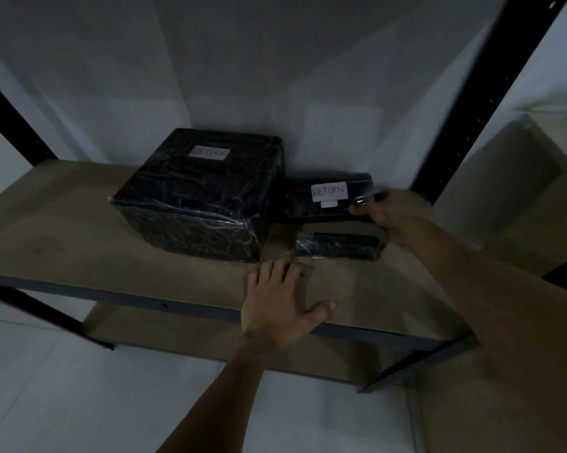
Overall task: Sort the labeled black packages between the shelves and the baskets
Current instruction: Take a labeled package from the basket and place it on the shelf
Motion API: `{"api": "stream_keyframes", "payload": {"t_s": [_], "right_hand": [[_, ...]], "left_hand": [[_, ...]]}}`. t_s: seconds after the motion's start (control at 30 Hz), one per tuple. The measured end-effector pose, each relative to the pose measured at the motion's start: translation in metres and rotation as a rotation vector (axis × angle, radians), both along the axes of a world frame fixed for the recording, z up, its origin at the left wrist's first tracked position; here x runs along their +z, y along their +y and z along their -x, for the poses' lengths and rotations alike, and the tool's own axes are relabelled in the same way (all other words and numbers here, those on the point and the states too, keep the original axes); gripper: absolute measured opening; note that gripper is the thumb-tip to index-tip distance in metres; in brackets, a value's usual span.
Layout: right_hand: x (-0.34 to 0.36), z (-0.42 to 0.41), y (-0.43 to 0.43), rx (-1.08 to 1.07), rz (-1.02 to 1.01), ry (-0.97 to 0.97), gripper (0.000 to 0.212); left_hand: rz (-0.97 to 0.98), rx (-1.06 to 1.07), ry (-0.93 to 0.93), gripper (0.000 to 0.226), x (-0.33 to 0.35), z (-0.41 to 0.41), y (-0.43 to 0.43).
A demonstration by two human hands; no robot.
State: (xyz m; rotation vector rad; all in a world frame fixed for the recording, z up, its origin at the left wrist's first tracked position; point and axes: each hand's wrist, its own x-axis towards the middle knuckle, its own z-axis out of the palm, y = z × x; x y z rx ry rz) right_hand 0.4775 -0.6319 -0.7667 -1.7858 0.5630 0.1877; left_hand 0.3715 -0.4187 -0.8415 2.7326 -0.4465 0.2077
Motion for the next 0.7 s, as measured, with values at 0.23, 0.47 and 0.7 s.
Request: {"api": "stream_keyframes", "payload": {"t_s": [0.23,0.47,0.7], "right_hand": [[-0.020,0.000,-0.001,-0.070,0.094,-0.175,0.049],[-0.020,0.003,0.000,0.015,-0.157,-0.206,0.057],[-0.011,0.008,0.002,0.010,-0.152,-0.221,0.046]], "left_hand": [[-0.005,-0.001,-0.018,0.068,-0.001,-0.001,-0.001],[-0.012,0.003,-0.038,0.070,-0.005,-0.002,-0.001],[-0.020,-0.003,-0.041,0.068,-0.005,-0.002,0.000]]}}
